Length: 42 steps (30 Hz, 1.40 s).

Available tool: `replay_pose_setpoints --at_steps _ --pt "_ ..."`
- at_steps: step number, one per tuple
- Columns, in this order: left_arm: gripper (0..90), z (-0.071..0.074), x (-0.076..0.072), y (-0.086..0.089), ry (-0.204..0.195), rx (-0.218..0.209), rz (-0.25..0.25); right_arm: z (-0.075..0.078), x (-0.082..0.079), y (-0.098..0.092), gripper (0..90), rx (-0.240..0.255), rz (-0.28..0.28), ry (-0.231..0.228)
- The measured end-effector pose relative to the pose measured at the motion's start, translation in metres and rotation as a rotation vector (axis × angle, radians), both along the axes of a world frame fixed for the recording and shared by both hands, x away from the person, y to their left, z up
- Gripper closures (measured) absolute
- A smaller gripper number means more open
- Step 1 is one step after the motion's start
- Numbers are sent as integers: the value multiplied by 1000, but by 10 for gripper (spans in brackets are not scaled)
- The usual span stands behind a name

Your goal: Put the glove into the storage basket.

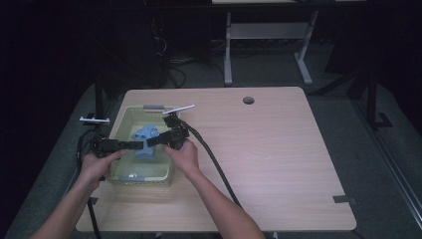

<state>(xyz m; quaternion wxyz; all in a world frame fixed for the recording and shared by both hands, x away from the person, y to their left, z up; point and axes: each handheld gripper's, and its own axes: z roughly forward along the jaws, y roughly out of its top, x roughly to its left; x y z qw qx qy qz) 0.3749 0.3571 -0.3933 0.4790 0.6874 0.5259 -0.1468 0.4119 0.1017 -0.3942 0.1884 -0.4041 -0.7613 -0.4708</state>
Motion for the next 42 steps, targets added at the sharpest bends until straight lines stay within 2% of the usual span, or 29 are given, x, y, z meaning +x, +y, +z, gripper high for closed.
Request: replay_pose_setpoints --at_steps 3,5,13,19,24,26,29,31,34,36,39,42 --pt "771 -3 2 1 19 22 2 -4 1 3 797 -15 -1 9" --pt "771 -4 3 1 25 30 3 -7 2 5 797 -32 2 -1" --pt "772 -8 5 3 44 70 9 -14 4 11 788 -49 -2 14" --pt "776 -10 6 1 39 107 11 -17 4 13 776 -78 -3 7" --pt "778 -11 7 1 45 121 13 -18 5 12 768 -90 -5 8" --pt "777 -11 7 0 46 139 19 -16 4 11 755 -110 -11 -2" --pt "776 -14 8 0 58 184 21 -12 4 5 737 -147 -37 -26" --pt "775 -16 9 -2 70 226 22 -8 5 -1 737 -153 -54 -38" --pt "774 -21 12 -8 93 296 17 -2 4 -8 737 -150 -61 -61" --pt "768 -23 13 -12 114 323 19 1 2 -11 737 -147 -63 -72" --pt "740 -24 17 -17 141 405 7 4 0 -14 734 -139 -60 -82" --pt "681 -24 17 -19 142 429 29 6 -2 -19 725 -119 -67 -81"
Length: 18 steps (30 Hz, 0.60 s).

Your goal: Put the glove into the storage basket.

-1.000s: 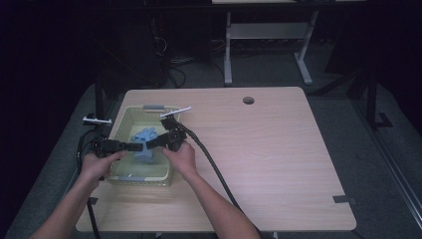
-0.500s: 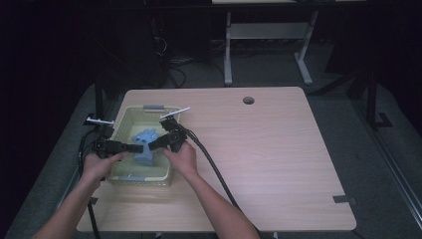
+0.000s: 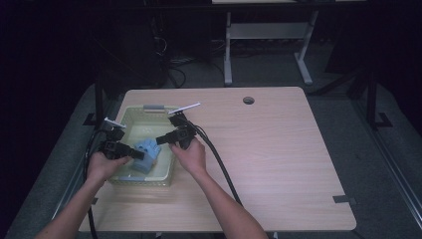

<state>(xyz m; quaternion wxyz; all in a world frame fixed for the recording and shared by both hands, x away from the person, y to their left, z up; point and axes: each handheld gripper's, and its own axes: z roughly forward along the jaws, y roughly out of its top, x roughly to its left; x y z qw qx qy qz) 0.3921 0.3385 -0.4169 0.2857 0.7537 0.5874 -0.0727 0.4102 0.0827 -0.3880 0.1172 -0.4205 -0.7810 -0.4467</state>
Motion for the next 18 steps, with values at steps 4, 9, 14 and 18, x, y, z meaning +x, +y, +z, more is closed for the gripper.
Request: replay_pose_setpoints --at_steps 4,9,14,18 --pt "619 4 -1 5 -26 23 21 2 -1 -7 721 11 -4 -6" --pt "622 13 -2 10 -70 22 44 5 -2 -16 719 23 -15 -10" --pt "647 16 -1 7 -76 28 29 5 -3 -23 719 32 -25 -8" --pt "666 12 1 3 -57 36 17 5 -4 -30 717 48 -34 -2"
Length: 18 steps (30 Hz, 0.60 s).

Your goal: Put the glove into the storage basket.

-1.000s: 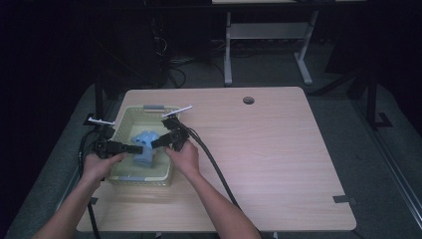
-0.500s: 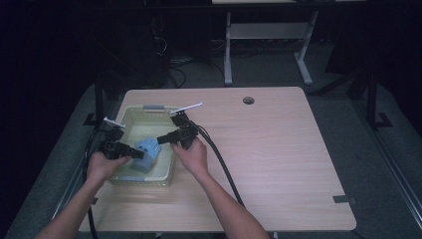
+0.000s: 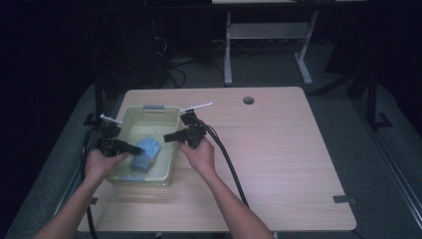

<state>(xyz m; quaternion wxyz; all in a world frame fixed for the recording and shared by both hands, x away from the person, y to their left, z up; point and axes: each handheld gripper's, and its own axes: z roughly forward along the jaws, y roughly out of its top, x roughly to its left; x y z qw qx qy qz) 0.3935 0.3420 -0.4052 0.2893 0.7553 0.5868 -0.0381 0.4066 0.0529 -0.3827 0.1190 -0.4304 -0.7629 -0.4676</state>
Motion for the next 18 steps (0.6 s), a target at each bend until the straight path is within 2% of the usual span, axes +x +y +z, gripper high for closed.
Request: replay_pose_setpoints --at_steps 3,5,7,11,12,13,18 --pt "662 -5 3 -3 36 6 17 1 -1 -4 715 6 -4 0" --pt "634 -10 5 -4 82 43 -5 2 -1 -6 714 8 -3 0" --pt "618 -14 6 -6 103 66 -10 3 -2 -9 713 11 -1 -9" --pt "604 -12 6 -6 90 49 -5 4 -4 -14 706 15 -3 -10" --pt "598 -10 6 -5 84 44 -12 3 -3 -15 703 18 -3 -27" --pt "590 -8 6 -5 76 38 -7 3 -4 -17 701 19 -9 -13" --pt "574 4 5 -6 27 -16 -1 3 -3 -25 688 27 -17 -8"
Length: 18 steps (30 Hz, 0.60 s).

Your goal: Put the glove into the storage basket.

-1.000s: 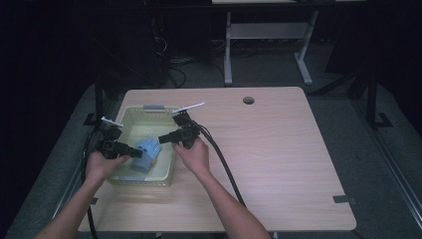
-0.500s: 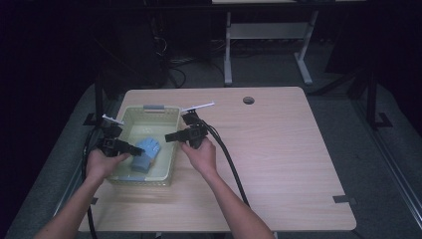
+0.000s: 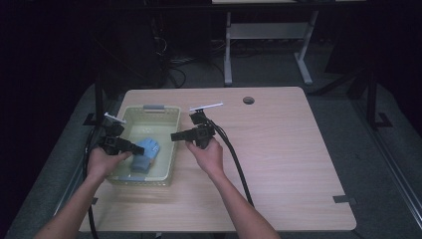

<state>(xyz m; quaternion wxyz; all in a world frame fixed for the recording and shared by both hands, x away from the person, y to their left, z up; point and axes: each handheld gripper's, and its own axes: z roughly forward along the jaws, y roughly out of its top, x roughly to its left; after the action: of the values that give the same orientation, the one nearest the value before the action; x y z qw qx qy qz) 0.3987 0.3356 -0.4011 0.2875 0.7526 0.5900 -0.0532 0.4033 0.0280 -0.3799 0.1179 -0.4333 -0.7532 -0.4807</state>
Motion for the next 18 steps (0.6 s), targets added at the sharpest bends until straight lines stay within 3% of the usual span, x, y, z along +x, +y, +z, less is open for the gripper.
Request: replay_pose_setpoints --at_steps 1,4,13,18 --pt "571 2 0 1 -3 2 -17 1 0 -1 685 2 -3 2" --pt "557 5 0 2 -14 -33 -8 1 0 -6 676 7 -7 0" --pt "508 13 -6 3 -68 -62 -18 1 1 -23 636 19 -16 -1" --pt "480 16 -8 2 -79 -88 -12 0 1 -33 603 24 -20 -2"
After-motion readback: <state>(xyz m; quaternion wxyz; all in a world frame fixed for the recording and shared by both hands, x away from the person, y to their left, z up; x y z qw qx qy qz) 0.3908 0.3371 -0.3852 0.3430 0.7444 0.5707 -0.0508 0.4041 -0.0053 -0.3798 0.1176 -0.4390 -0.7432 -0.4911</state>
